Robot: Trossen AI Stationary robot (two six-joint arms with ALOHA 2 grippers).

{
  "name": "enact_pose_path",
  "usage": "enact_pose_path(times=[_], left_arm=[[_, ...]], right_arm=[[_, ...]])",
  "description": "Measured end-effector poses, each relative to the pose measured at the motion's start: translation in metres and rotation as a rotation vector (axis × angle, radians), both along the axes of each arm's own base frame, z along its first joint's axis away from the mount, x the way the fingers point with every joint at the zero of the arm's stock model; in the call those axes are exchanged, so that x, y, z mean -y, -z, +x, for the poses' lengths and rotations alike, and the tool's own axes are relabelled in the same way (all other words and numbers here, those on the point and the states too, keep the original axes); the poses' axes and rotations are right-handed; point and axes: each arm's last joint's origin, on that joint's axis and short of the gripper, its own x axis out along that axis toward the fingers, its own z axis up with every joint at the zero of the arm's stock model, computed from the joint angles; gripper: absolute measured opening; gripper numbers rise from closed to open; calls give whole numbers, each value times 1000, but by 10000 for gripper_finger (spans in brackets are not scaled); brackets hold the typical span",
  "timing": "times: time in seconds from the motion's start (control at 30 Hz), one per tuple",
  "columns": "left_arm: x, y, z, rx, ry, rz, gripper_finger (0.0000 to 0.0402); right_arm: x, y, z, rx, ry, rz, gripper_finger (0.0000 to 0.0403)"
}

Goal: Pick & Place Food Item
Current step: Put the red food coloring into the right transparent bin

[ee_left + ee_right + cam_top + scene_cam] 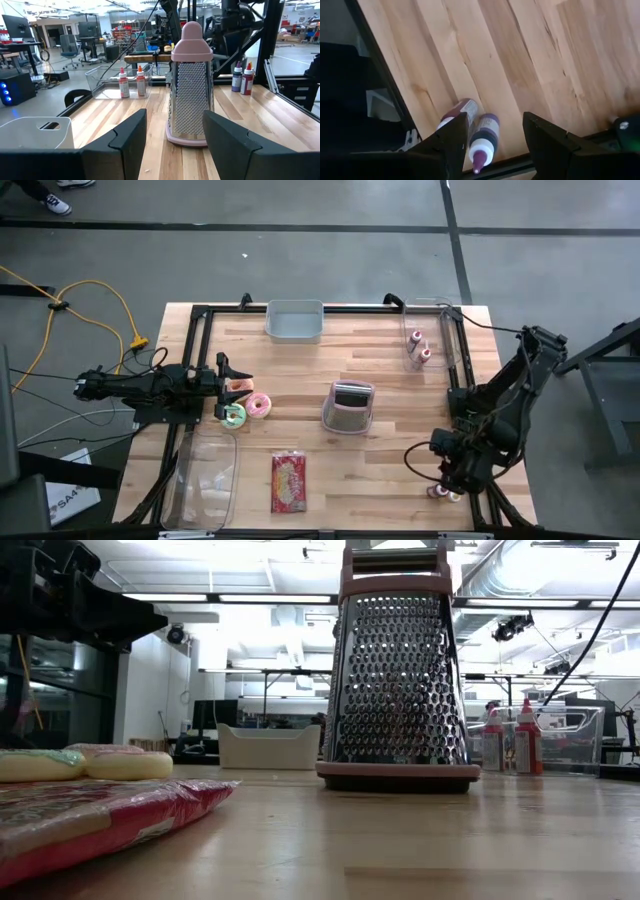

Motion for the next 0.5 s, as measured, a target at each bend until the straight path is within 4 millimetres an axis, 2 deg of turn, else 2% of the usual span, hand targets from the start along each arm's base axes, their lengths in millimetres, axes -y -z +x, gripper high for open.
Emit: enact_pose_path(times=[0.2,0.5], left_arm=[[0,0,0,0,0,0,188],[0,0,0,0,0,0,188]], right_arm=[[-7,-10,6,1,-35,-51,179],[-31,-22,24,-12,-75,-120,179]])
